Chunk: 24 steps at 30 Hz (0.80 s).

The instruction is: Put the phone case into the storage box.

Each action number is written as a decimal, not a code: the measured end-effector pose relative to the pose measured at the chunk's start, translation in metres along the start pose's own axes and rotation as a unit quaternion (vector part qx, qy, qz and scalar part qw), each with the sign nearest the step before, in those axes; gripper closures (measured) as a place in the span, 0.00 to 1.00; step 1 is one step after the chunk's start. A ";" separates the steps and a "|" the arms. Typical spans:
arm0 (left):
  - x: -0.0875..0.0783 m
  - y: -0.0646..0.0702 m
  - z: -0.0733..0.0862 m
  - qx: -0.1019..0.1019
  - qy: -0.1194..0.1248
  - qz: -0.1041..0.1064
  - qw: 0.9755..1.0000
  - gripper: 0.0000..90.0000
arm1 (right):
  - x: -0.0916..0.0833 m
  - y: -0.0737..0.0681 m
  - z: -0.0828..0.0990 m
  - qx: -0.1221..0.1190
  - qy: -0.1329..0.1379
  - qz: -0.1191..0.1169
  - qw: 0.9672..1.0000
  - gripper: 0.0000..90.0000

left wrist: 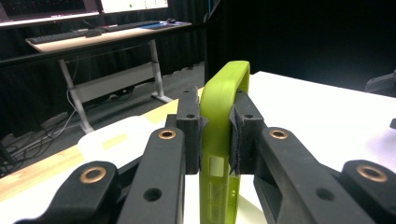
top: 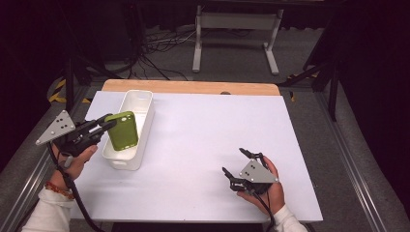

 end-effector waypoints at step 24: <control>0.028 -0.019 0.011 -0.010 -0.009 -0.014 1.000 0.86 | 0.002 0.001 0.002 0.017 -0.008 -0.003 1.000 0.24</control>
Point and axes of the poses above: each handheld gripper's, and its own axes: x roughly forward along the jaws, z roughly out of its underside, y roughly to its right, the point moved 3 cm from there along x, roughly forward along the jaws, and after that the axes turned 6 degrees about z, right-handed, at the moved point
